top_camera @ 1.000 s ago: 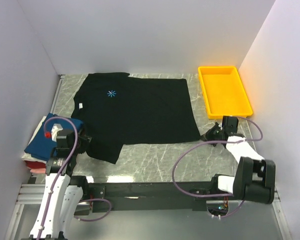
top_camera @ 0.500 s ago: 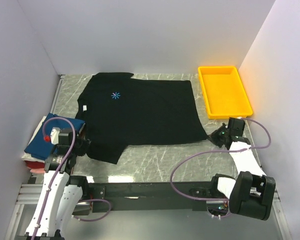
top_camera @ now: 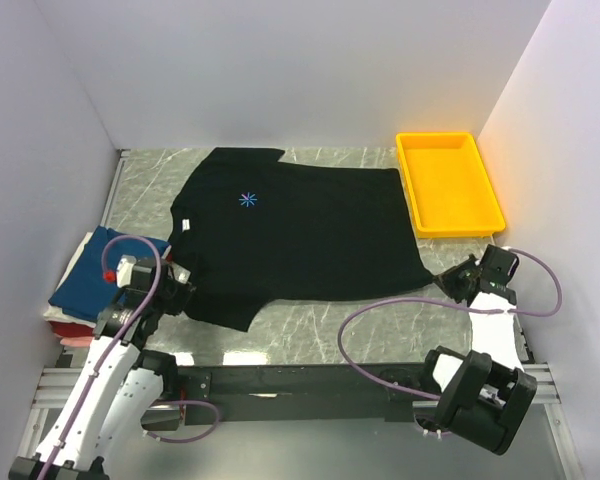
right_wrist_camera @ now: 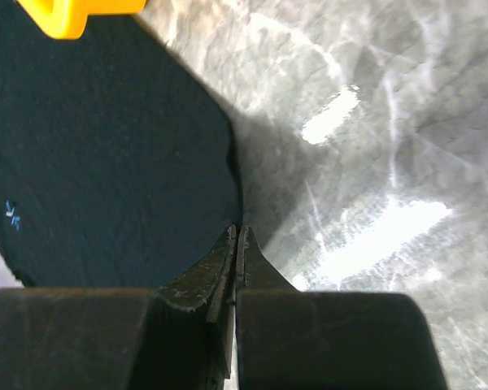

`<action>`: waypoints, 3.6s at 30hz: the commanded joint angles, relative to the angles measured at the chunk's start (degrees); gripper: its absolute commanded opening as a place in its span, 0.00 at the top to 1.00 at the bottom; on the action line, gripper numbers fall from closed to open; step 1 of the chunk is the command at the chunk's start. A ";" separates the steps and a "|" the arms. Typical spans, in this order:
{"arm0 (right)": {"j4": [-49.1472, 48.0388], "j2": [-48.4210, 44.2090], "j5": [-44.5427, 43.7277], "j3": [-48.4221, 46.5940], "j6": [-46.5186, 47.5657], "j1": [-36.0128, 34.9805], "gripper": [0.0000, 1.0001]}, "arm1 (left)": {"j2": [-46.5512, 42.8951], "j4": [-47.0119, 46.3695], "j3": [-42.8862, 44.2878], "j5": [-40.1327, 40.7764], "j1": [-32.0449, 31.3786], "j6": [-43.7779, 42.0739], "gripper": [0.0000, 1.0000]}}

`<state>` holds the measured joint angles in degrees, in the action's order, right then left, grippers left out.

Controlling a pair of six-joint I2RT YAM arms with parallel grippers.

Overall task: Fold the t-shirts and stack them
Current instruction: Fold the tshirt

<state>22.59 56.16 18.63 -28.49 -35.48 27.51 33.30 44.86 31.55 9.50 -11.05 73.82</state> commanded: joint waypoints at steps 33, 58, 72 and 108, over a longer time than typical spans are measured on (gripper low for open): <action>-11.16 36.91 -4.75 -29.34 -6.26 -14.32 1.00 | 44.48 -13.57 25.31 4.22 6.21 -6.58 0.99; -9.32 40.52 -5.45 -34.70 -6.18 -14.76 1.00 | 55.64 -14.45 34.01 -0.27 8.68 -9.14 0.99; -7.39 38.67 -3.87 -37.51 -4.42 -17.40 0.63 | 54.86 -15.33 33.75 -0.71 9.20 -9.92 0.49; -14.59 44.11 -10.63 -39.97 -0.29 -70.56 0.54 | 49.67 -21.04 17.23 8.43 2.96 -5.62 0.53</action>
<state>8.58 97.58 9.82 -64.01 -37.39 -40.47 82.67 25.85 45.91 15.97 -7.97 68.71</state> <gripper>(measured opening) 0.462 0.513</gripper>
